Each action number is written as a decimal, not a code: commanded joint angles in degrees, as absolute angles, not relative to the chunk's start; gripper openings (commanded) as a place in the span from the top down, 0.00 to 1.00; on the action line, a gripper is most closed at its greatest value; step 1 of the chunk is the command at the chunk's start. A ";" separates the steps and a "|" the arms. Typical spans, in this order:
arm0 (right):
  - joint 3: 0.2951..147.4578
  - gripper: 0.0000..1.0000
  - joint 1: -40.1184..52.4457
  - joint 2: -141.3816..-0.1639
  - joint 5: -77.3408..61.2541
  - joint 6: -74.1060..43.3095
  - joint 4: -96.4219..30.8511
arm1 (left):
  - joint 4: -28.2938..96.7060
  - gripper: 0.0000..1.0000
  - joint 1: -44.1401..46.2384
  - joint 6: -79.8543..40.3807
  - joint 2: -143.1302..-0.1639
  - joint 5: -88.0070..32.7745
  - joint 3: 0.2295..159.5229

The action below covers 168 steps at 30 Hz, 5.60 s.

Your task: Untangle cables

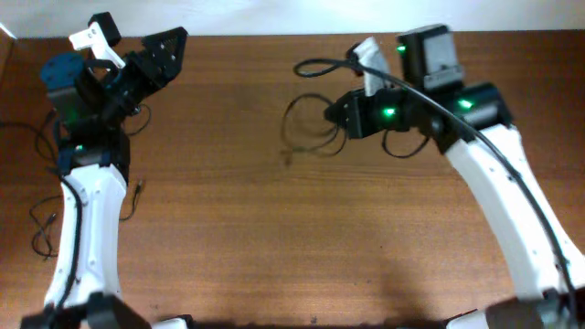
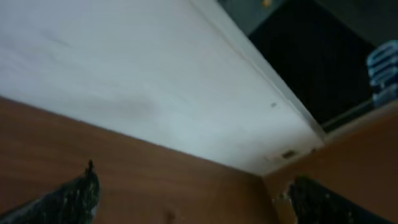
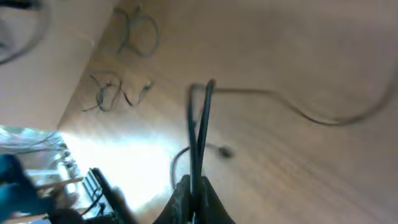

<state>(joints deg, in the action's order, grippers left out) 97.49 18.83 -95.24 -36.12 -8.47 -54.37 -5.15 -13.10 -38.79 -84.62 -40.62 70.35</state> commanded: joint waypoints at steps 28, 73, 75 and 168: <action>132.35 0.01 -7.84 -115.68 -4.91 -16.40 -94.54 | 17.23 0.01 34.98 -29.23 -89.71 5.69 71.07; 131.79 0.01 -11.25 -115.77 -7.29 -16.40 -97.10 | 3.75 1.00 2.68 -13.26 -122.78 10.35 82.08; 131.79 0.02 -10.39 -115.77 -7.27 -16.40 -97.12 | 0.25 1.00 -0.51 -13.26 -122.89 10.31 82.08; 2.70 0.01 -5.28 -0.19 -8.16 -10.72 -4.89 | 59.27 0.01 -0.43 -10.00 -69.95 -6.24 84.53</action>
<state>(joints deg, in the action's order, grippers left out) 5.08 -5.52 -0.84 -8.93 -11.35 -6.74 59.35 -0.49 -10.50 -70.02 -5.82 84.23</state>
